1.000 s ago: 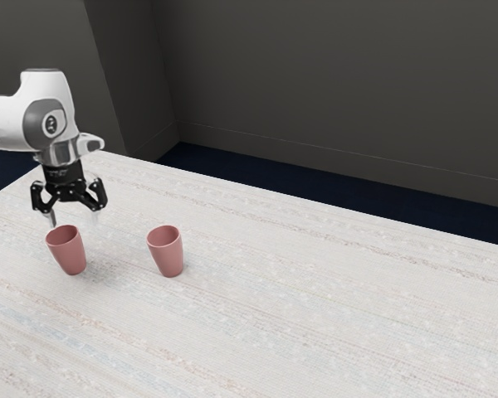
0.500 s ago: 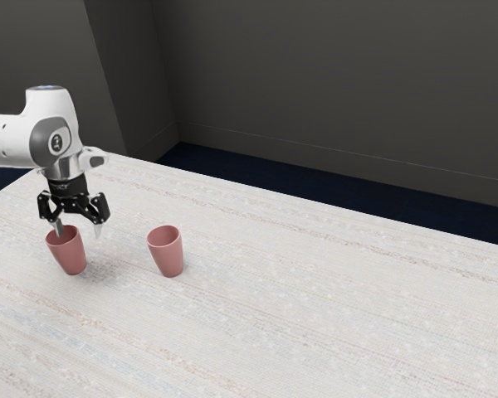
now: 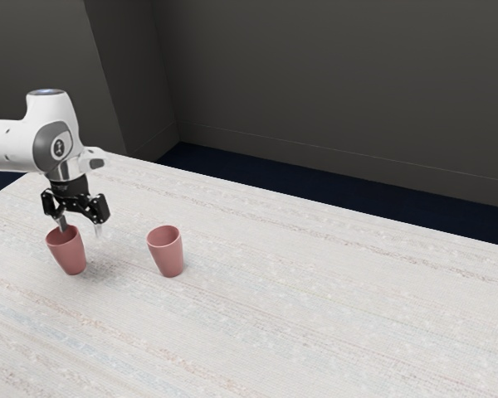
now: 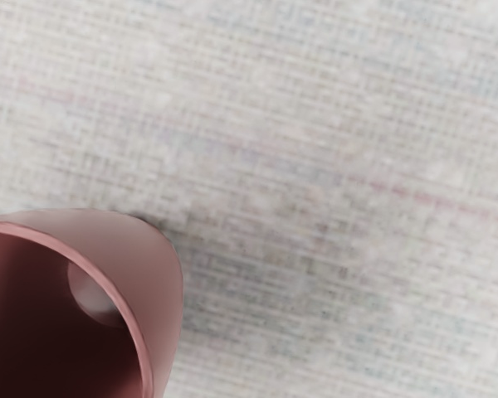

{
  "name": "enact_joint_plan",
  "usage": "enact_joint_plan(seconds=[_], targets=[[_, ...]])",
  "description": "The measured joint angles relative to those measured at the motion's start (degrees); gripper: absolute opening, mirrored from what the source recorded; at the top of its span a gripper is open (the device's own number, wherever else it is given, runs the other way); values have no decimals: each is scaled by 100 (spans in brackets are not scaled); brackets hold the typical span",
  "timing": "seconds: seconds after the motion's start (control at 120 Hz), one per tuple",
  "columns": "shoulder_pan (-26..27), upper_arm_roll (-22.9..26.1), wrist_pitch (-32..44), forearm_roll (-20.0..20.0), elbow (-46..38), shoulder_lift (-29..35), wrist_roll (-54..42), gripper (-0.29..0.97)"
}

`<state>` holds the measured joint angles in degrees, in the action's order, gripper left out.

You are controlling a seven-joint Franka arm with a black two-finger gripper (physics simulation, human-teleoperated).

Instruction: Place the left cup onto the right cup

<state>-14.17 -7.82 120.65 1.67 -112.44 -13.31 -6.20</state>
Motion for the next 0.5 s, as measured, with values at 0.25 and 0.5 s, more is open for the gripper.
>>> enact_joint_plan(seconds=[0.25, 0.5], targets=[[-137, -1, 75, -66, 186, -252, -281, 68], [-224, 0, 104, -92, 265, -390, -510, 68]])
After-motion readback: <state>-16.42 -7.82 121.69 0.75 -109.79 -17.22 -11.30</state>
